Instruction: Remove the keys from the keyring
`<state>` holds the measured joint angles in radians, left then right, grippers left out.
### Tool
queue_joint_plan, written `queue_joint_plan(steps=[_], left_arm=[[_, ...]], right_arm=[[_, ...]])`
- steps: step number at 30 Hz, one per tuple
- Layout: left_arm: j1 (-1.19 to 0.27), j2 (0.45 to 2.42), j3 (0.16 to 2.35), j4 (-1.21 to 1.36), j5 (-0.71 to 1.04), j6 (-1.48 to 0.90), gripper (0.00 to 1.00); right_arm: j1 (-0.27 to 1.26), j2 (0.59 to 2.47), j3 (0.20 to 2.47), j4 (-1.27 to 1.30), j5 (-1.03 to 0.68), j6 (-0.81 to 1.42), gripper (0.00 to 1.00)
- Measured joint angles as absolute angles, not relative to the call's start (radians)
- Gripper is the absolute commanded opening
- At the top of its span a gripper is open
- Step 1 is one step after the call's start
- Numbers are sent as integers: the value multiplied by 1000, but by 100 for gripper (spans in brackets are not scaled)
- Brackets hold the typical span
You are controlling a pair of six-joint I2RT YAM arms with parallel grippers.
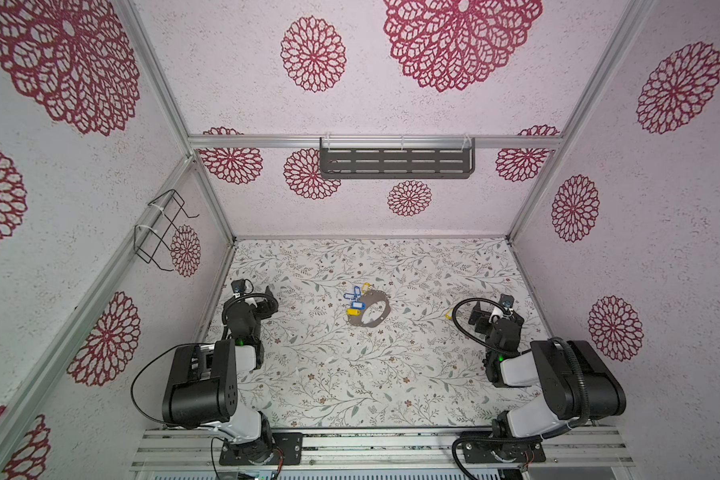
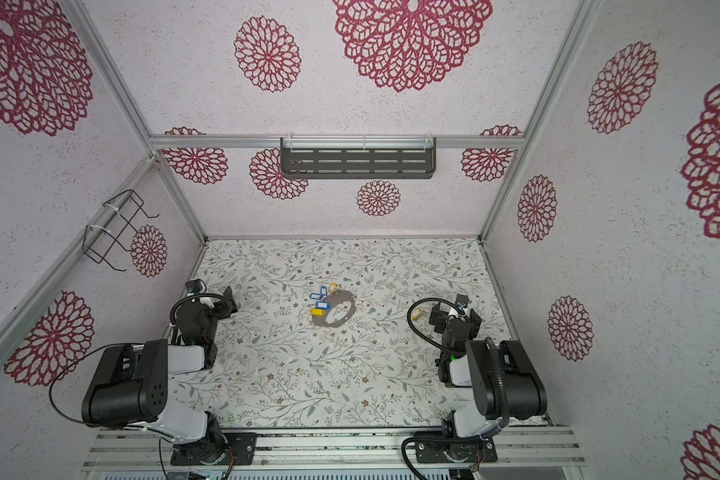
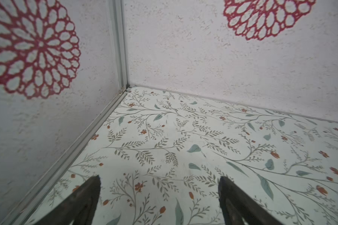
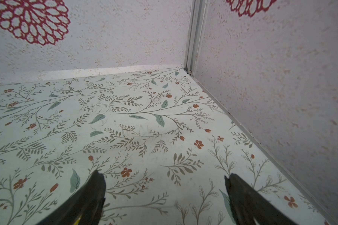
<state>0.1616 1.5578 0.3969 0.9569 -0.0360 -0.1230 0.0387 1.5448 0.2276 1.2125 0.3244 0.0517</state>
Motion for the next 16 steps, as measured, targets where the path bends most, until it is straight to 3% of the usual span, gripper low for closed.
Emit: queue_joint_plan(steps=[16], left_arm=[[152,1558,390,944,26,-97,97]], right_arm=[[44,1545,232,1190,319,44,99]])
